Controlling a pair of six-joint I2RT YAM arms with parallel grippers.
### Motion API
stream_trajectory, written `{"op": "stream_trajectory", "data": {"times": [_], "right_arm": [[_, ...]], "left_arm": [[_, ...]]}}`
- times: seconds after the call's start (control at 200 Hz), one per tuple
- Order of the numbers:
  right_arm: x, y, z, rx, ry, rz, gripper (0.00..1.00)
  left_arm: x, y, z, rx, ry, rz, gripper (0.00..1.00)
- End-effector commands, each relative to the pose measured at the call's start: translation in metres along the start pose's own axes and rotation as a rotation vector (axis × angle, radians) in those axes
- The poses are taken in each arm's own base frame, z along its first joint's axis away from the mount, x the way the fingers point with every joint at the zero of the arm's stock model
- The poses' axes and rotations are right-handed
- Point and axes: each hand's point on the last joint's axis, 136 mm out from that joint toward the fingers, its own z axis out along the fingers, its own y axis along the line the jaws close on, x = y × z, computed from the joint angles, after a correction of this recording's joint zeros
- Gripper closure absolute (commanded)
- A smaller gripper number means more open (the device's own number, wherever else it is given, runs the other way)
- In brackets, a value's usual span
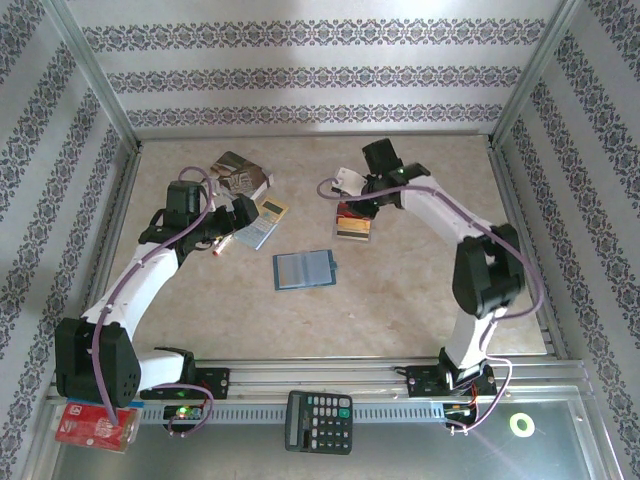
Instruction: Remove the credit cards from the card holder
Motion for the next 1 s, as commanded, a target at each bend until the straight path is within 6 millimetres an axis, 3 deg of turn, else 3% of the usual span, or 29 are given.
{"op": "stream_trajectory", "data": {"times": [0.0,0.095,0.205,0.295,0.47,0.545,0.759,0.994], "right_arm": [[-0.021,0.008,-0.012,0.110,-0.085,0.183,0.76],[-0.023,0.032,-0.017,0.128,-0.087,0.277,0.71],[-0.022,0.052,-0.016,0.126,-0.084,0.468,0.54],[-0.022,0.078,-0.005,0.046,-0.074,0.588,0.53],[-0.012,0.109,0.025,0.067,0.021,0.773,0.52],[-0.021,0.133,0.039,-0.031,0.025,0.784,0.50],[-0.027,0.160,0.061,-0.050,0.018,0.825,0.26],[-0.022,0.173,0.073,-0.082,0.067,0.844,0.24]], "left_arm": [[-0.006,0.008,0.000,-0.028,-0.034,-0.015,0.00],[-0.006,0.012,0.001,-0.044,-0.035,-0.015,0.00],[-0.007,0.016,0.004,-0.058,-0.041,-0.018,0.00],[-0.009,0.021,0.007,-0.078,-0.057,-0.028,0.00],[-0.013,0.032,0.010,-0.114,-0.101,-0.040,0.00],[-0.014,0.035,0.011,-0.129,-0.107,-0.041,0.00],[-0.015,0.039,0.015,-0.141,-0.110,-0.050,0.00],[-0.019,0.036,0.008,-0.126,-0.155,-0.047,0.00]]}}
